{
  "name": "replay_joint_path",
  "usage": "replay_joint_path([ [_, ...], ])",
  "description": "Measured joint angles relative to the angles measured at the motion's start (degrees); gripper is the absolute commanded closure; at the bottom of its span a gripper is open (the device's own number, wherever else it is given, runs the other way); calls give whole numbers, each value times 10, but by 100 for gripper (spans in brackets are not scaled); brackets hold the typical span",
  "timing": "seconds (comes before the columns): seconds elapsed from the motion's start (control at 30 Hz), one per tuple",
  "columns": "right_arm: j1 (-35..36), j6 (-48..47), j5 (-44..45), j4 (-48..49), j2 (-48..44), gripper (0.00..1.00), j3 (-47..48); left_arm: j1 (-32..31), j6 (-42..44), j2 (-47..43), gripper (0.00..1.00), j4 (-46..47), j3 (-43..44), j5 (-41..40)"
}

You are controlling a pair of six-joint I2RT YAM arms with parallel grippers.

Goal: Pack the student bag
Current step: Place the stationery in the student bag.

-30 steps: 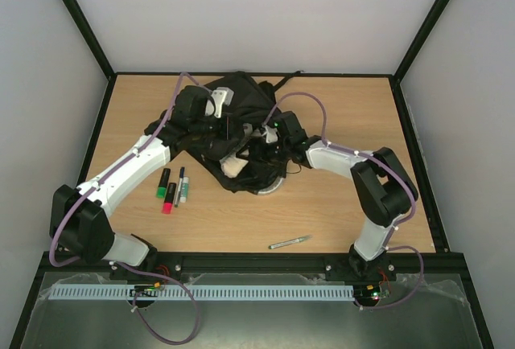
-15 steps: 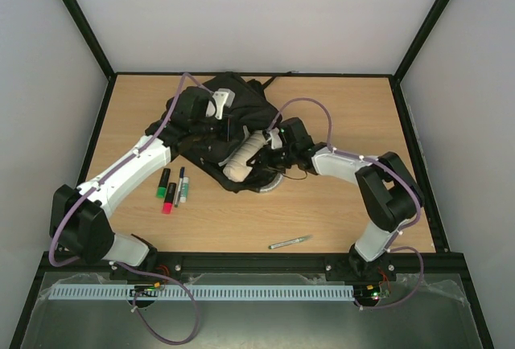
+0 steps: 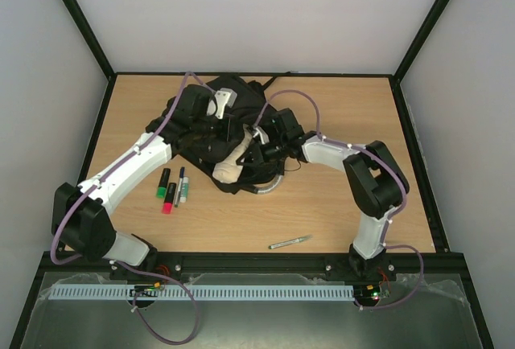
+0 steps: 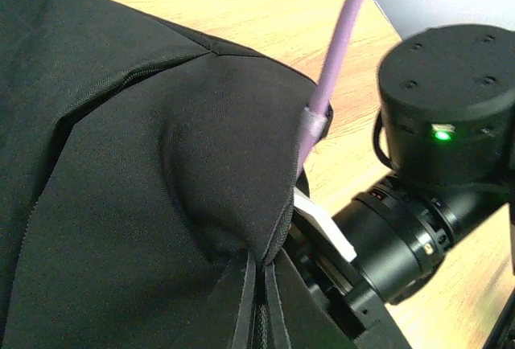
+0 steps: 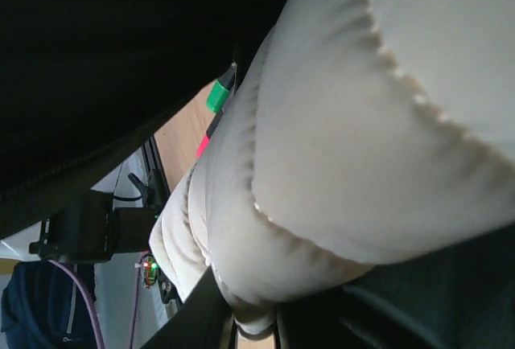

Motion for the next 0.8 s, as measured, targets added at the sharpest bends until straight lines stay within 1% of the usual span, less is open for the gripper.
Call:
replay_joint_path([
  [0.1, -1, -51, -7, -35, 35, 76, 46, 2, 9, 0, 98, -5, 0, 1],
  [0.13, -2, -66, -7, -47, 47, 70, 65, 3, 10, 0, 98, -6, 0, 0],
  [0.17, -4, -76, -8, -55, 57, 60, 80, 5, 12, 0, 98, -6, 0, 0],
  [0.23, -11, -97, -5, -68, 70, 48, 100, 5, 14, 0, 98, -5, 0, -2],
  [0.27, -14, -110, 2, -75, 73, 45, 106, 5, 15, 0, 98, -4, 0, -3],
  [0.47, -19, -144, 64, -100, 57, 40, 99, 5, 19, 0, 98, -1, 1, -1],
  [0.8, -30, -189, 188, -146, -91, 35, -18, 1, 21, 0, 98, -2, 0, 20],
])
